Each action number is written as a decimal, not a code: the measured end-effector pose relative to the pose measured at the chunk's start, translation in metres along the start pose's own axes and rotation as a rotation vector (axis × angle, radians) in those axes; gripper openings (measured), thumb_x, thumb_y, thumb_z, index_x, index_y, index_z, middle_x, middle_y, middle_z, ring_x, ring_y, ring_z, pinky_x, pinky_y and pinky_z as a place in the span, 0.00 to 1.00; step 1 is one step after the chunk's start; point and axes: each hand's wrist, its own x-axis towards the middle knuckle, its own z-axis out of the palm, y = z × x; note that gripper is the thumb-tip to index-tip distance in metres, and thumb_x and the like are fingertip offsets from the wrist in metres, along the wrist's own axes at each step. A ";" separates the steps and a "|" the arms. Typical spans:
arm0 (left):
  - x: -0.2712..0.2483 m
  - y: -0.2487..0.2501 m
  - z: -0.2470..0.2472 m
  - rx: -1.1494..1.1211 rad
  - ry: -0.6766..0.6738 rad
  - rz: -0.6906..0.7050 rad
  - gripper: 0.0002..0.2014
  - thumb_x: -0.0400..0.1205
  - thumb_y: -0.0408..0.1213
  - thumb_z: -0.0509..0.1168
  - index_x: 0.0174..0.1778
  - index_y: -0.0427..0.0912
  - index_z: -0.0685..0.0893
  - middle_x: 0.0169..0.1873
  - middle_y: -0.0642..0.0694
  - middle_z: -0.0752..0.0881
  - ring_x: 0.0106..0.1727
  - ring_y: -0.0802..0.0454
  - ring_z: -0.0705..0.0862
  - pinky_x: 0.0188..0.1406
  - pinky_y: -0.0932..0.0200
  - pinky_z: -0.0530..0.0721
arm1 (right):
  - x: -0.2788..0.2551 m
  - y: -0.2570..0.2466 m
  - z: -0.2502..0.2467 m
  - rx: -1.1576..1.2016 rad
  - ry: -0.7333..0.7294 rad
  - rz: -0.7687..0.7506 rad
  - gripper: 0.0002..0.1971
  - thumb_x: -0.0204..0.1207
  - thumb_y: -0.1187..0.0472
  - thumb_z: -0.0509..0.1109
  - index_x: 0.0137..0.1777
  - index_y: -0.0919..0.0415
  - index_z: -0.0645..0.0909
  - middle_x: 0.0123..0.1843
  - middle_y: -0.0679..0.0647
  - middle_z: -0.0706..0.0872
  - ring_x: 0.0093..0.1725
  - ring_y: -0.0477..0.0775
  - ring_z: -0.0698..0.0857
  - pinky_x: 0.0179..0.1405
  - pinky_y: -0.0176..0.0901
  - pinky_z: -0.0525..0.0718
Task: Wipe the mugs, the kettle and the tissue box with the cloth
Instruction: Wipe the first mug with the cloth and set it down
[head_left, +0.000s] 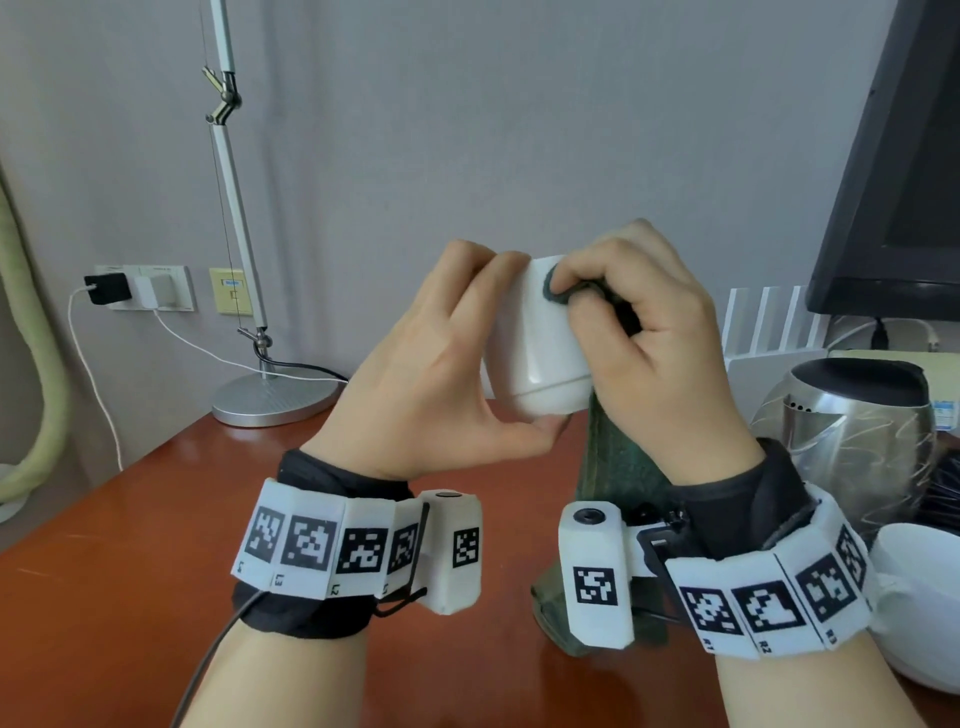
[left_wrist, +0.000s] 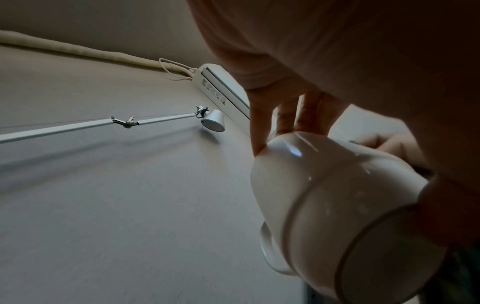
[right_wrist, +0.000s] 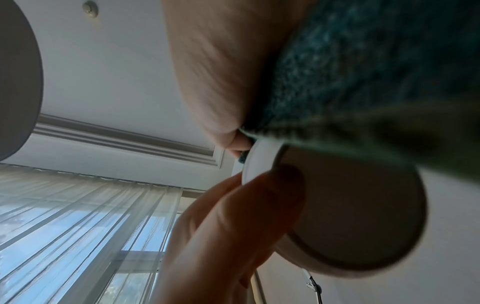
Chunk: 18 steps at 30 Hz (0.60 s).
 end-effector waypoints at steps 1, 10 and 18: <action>0.001 0.002 0.002 -0.007 -0.018 0.010 0.42 0.64 0.49 0.76 0.70 0.27 0.74 0.55 0.40 0.74 0.54 0.49 0.76 0.48 0.56 0.80 | 0.001 0.001 -0.002 0.004 0.014 0.018 0.09 0.75 0.75 0.61 0.44 0.68 0.83 0.43 0.52 0.77 0.43 0.50 0.78 0.44 0.37 0.75; -0.002 -0.007 0.000 -0.028 -0.016 0.008 0.41 0.63 0.48 0.79 0.68 0.28 0.76 0.53 0.41 0.74 0.50 0.50 0.76 0.44 0.54 0.78 | -0.002 -0.004 -0.001 0.004 -0.147 -0.029 0.10 0.69 0.71 0.62 0.32 0.66 0.84 0.36 0.51 0.78 0.39 0.53 0.75 0.41 0.36 0.71; -0.008 -0.022 -0.001 -0.105 0.188 -0.121 0.43 0.64 0.53 0.77 0.71 0.31 0.75 0.58 0.47 0.72 0.60 0.66 0.72 0.57 0.54 0.83 | -0.007 0.002 0.003 0.109 0.109 0.309 0.07 0.63 0.73 0.55 0.30 0.65 0.73 0.23 0.52 0.72 0.26 0.54 0.69 0.24 0.51 0.70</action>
